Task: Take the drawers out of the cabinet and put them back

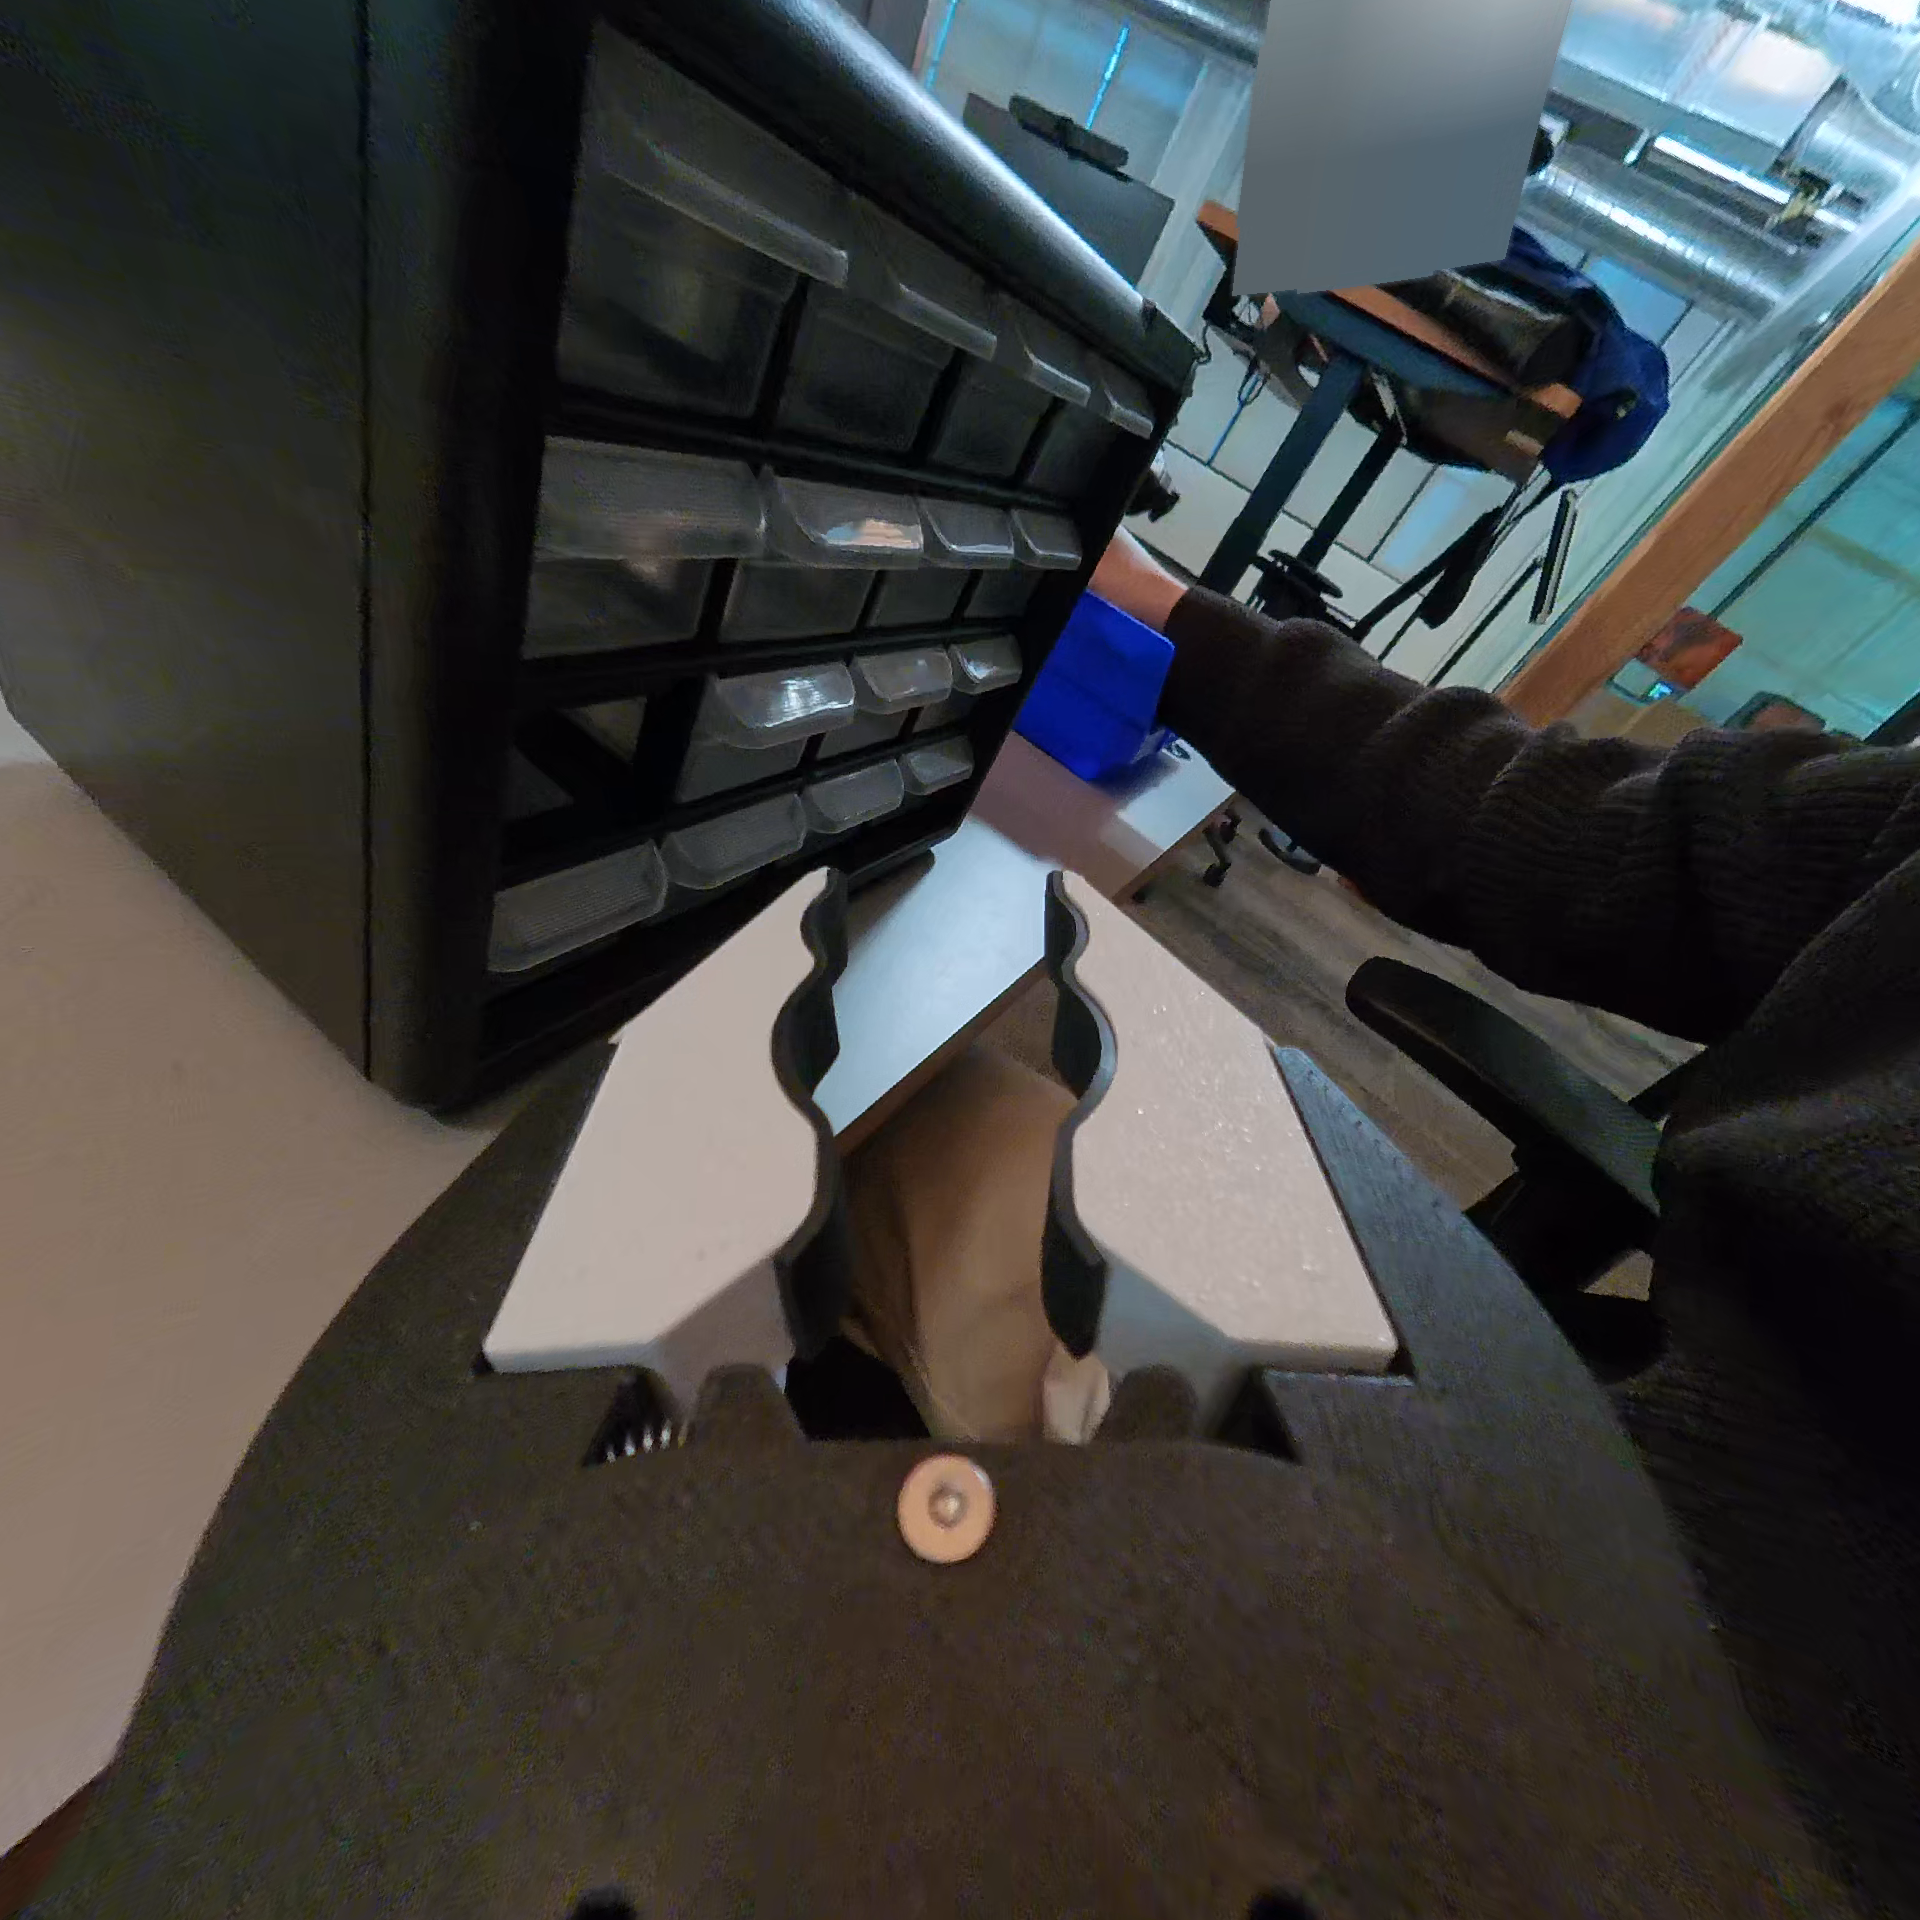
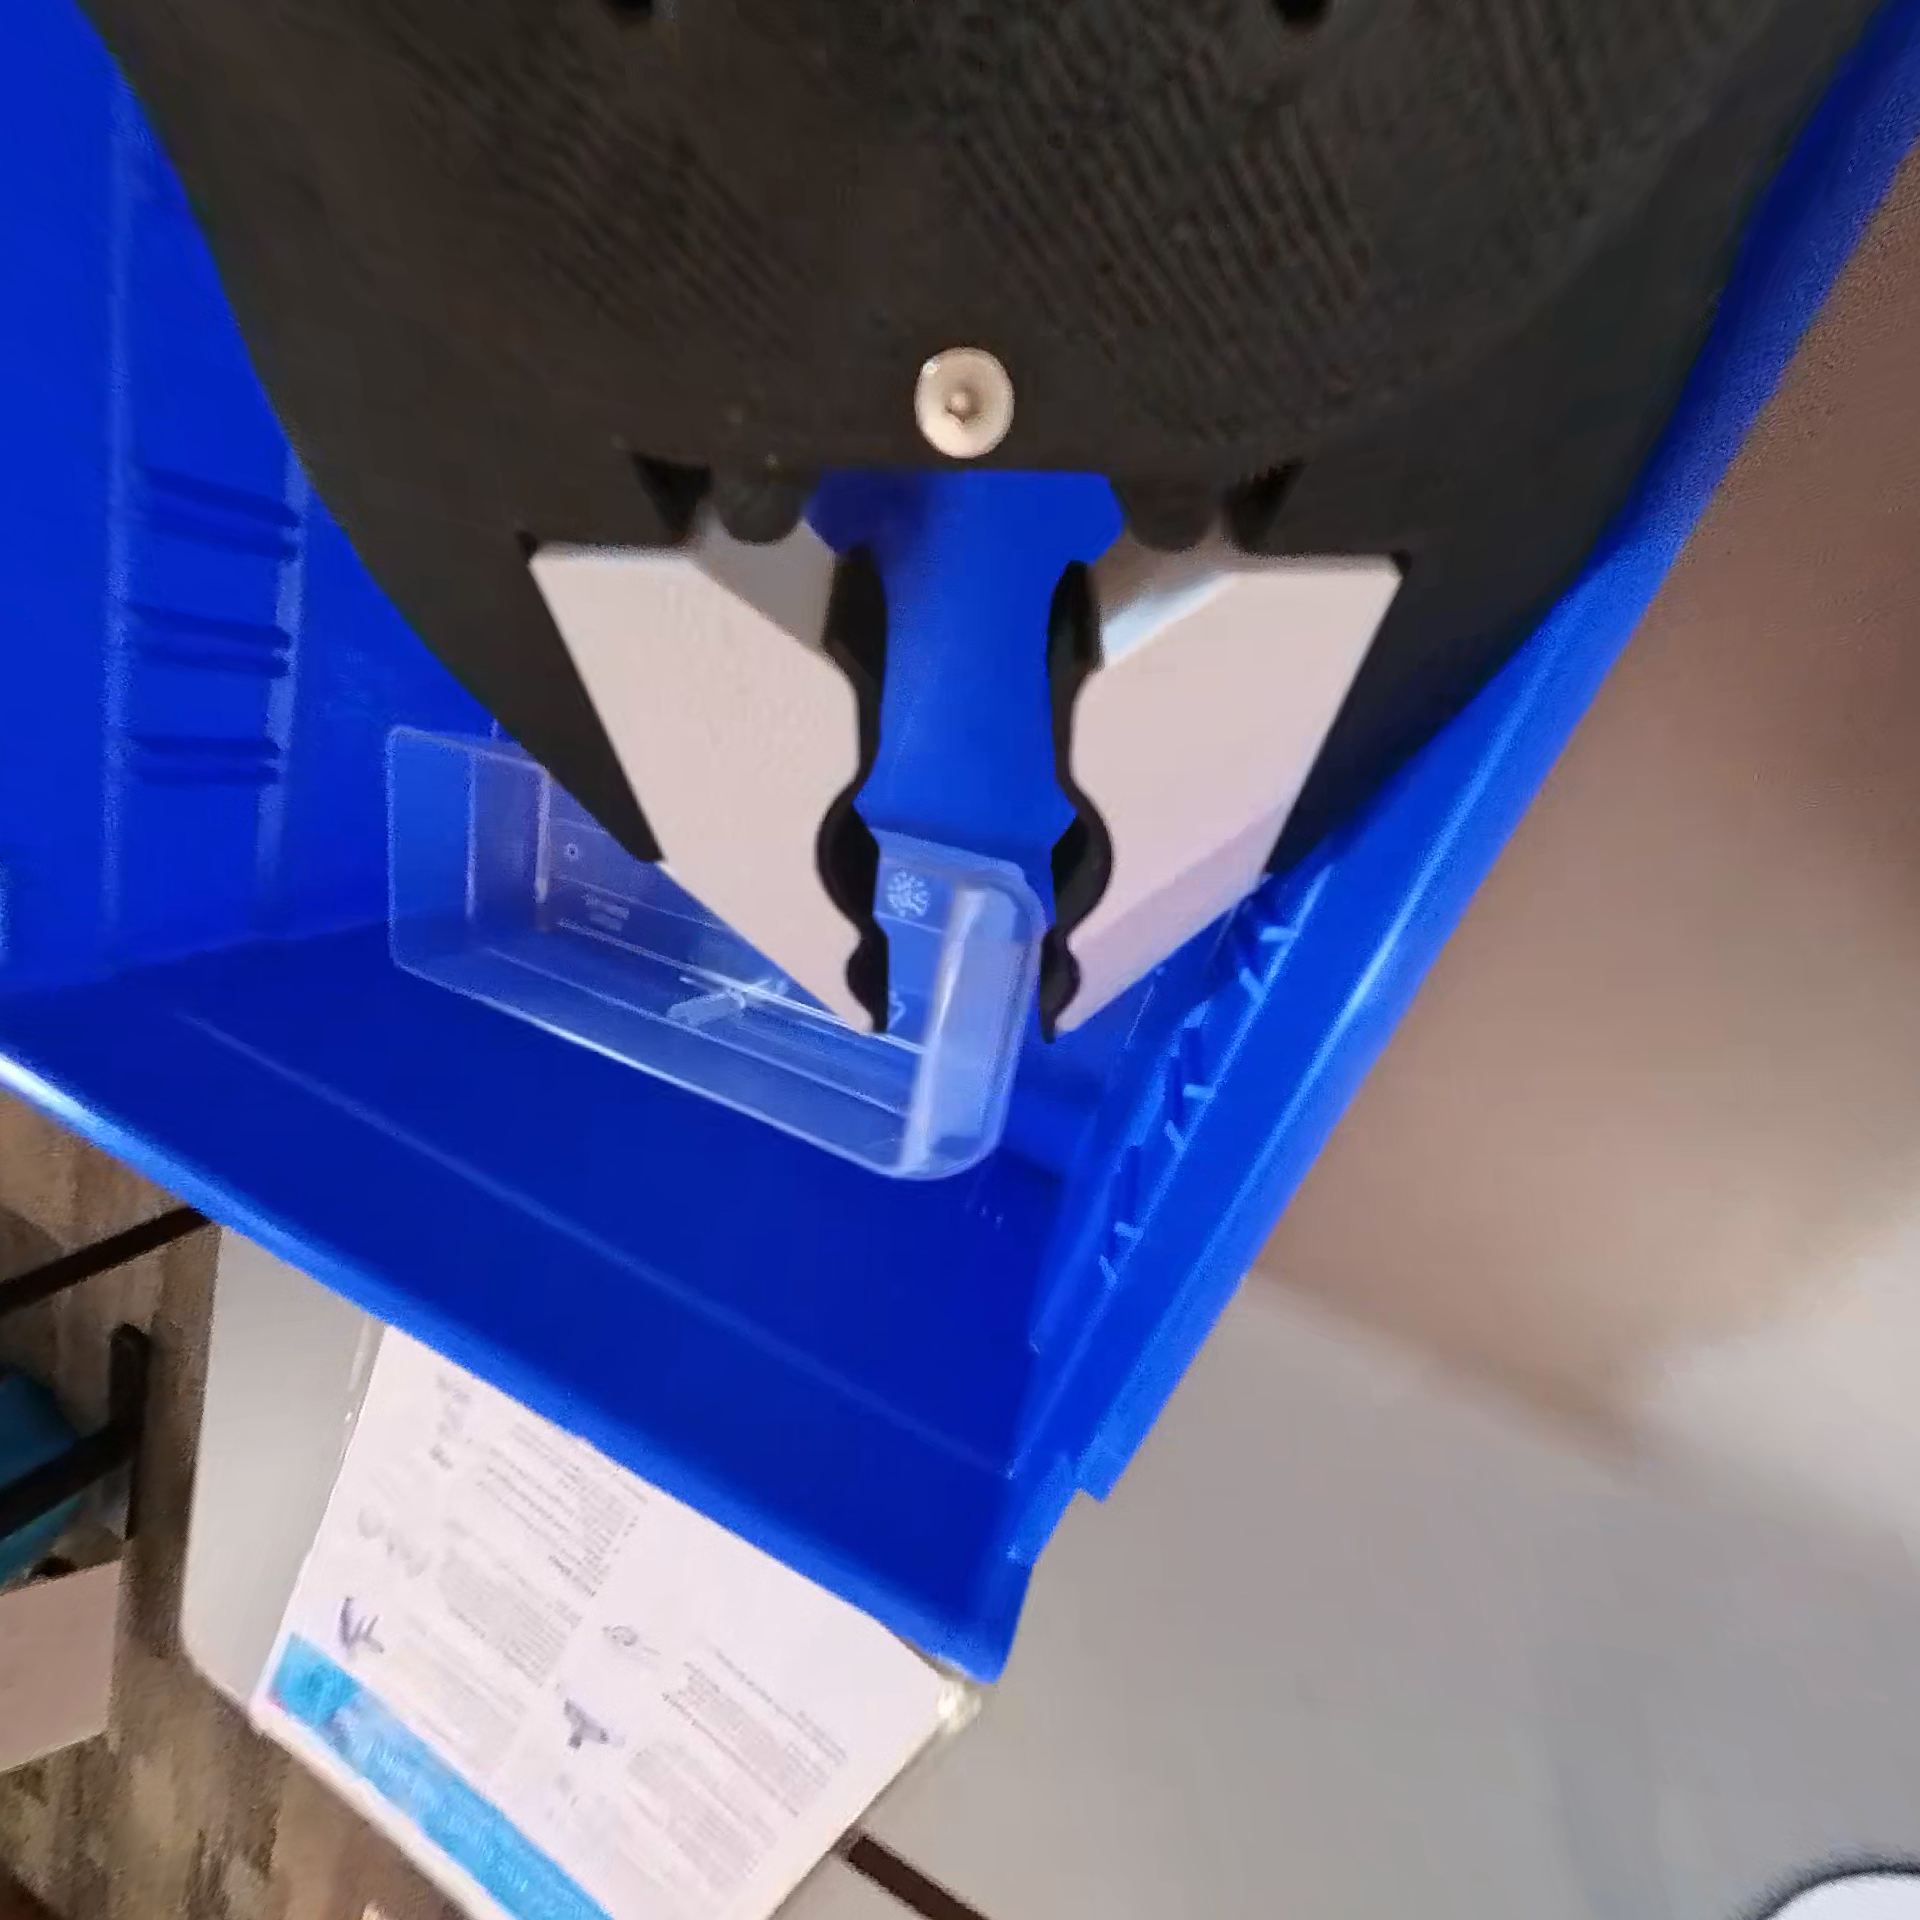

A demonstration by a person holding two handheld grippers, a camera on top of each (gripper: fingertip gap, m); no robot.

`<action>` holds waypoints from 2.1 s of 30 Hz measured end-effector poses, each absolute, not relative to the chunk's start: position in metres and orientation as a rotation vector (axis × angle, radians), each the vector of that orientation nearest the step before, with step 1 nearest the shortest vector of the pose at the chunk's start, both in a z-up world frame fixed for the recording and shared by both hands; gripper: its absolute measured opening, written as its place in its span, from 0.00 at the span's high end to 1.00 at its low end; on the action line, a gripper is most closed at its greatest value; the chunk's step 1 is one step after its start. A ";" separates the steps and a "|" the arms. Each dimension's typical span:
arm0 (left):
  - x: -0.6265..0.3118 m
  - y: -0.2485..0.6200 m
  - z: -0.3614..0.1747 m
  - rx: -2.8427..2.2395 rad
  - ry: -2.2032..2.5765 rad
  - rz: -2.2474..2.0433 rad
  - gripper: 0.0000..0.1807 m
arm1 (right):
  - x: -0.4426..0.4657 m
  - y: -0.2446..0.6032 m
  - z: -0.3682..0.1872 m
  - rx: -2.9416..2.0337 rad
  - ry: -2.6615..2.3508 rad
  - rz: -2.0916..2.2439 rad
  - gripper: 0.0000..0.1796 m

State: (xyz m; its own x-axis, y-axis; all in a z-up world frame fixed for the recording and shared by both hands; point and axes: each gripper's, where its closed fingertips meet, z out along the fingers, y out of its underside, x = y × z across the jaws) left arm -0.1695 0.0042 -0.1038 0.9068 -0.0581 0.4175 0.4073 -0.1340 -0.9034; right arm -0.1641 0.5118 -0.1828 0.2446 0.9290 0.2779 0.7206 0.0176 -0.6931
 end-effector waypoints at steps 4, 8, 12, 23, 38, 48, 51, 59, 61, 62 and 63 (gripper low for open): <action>-0.167 0.003 -0.105 -1.676 -0.258 -0.407 0.80 | -0.151 0.507 -0.172 -1.823 -1.519 0.364 0.69; -0.167 0.005 -0.108 -1.677 -0.267 -0.417 0.79 | -0.126 0.499 -0.103 -1.724 -1.365 0.463 0.71; -0.165 0.011 -0.114 -1.662 -0.322 -0.479 0.78 | -0.104 0.441 -0.027 -1.561 -1.263 0.717 0.79; -0.204 0.031 -0.112 -1.455 -0.689 -0.440 0.71 | -0.109 0.180 -0.067 -1.216 -1.603 1.256 0.86; -0.209 0.084 -0.121 -1.287 -0.874 -0.727 0.95 | -0.115 0.105 -0.118 -1.135 -1.903 1.263 0.83; -0.185 0.069 -0.121 -1.264 -0.848 -0.815 0.97 | -0.122 0.095 -0.120 -1.028 -1.920 1.080 0.79; -0.171 0.063 -0.122 -1.286 -0.833 -0.843 0.98 | -0.129 0.084 -0.114 -0.972 -1.925 1.055 0.77; -0.167 0.028 -0.128 -1.308 -0.860 -0.807 0.96 | -0.163 0.063 -0.121 -0.690 -2.003 0.677 0.73; -0.172 0.021 -0.126 -1.303 -0.847 -0.778 0.95 | -0.172 0.058 -0.125 -0.669 -2.022 0.623 0.75; -0.175 0.018 -0.125 -1.297 -0.844 -0.774 0.95 | -0.176 0.059 -0.127 -0.664 -2.032 0.590 0.81; -0.178 0.016 -0.123 -1.287 -0.840 -0.777 0.94 | -0.178 0.058 -0.131 -0.659 -2.053 0.561 0.88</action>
